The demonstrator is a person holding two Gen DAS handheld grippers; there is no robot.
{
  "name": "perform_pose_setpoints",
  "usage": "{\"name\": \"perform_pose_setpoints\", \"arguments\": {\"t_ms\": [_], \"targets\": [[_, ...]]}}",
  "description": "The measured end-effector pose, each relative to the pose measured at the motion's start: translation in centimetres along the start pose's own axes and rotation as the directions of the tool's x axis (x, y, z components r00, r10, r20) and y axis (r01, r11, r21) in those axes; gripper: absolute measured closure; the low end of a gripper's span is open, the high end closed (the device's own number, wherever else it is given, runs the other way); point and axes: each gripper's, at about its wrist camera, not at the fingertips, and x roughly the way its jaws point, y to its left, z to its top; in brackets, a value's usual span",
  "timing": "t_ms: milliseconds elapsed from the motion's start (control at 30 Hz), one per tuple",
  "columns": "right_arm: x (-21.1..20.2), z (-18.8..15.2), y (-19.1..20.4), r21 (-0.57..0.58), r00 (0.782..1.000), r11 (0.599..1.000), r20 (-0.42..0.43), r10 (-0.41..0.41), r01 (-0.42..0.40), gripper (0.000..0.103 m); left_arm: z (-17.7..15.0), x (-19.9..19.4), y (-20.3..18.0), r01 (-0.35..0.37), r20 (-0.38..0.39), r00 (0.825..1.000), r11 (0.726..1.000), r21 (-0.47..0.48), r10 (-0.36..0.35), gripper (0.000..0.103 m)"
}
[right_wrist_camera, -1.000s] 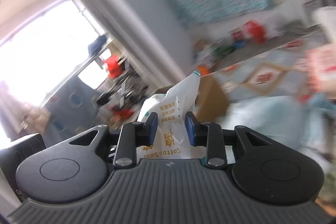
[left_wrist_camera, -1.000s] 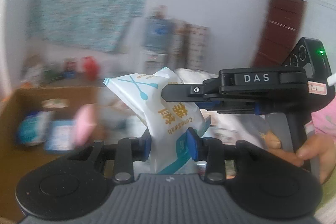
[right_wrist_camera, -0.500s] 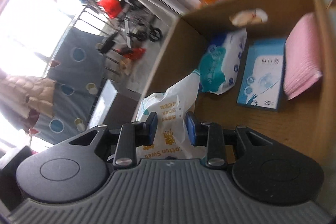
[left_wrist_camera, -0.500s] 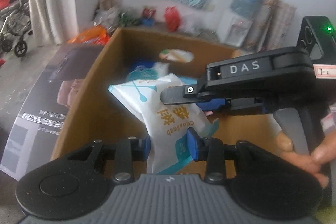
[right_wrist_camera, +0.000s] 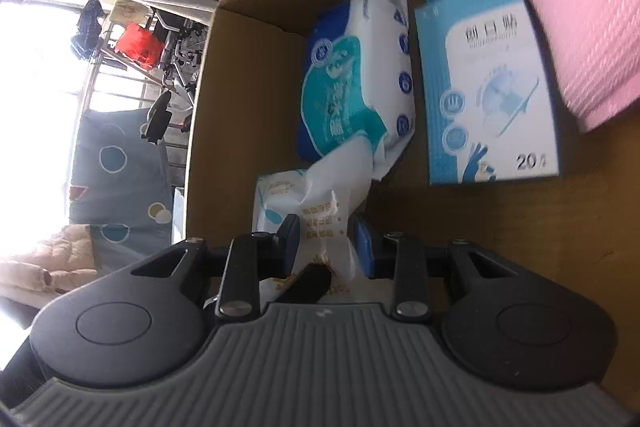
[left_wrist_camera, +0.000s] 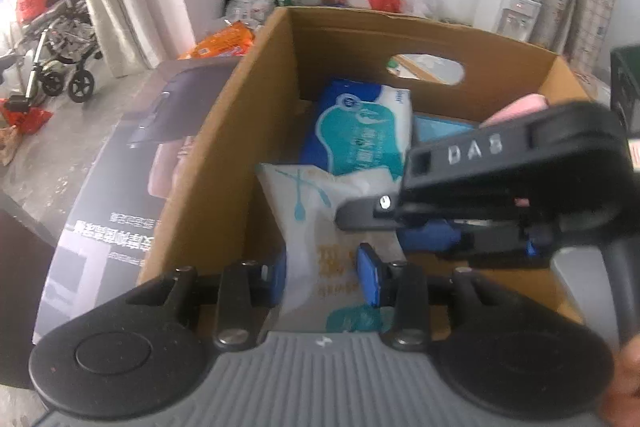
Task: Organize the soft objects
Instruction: 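Lower the cotton-swab bag into the box and open both grippers, then move both grippers back to the pink-and-white plush toy on the pile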
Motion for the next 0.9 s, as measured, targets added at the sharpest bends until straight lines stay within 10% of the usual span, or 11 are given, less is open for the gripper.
{"name": "perform_pose_setpoints", "arguments": {"t_ms": [400, 900], "targets": [[0.5, -0.7, -1.2, 0.083, 0.999, 0.996, -0.041, 0.026, -0.023, 0.054, -0.5, -1.7, -0.7, 0.009, 0.04, 0.999, 1.0, 0.018, -0.01, 0.044], [-9.6, -1.8, 2.3, -0.087, 0.982, 0.983, 0.079, 0.17, -0.164, 0.042, -1.1, -7.3, -3.3, 0.062, 0.164, 0.984, 0.997, 0.041, -0.068, 0.034]]}}
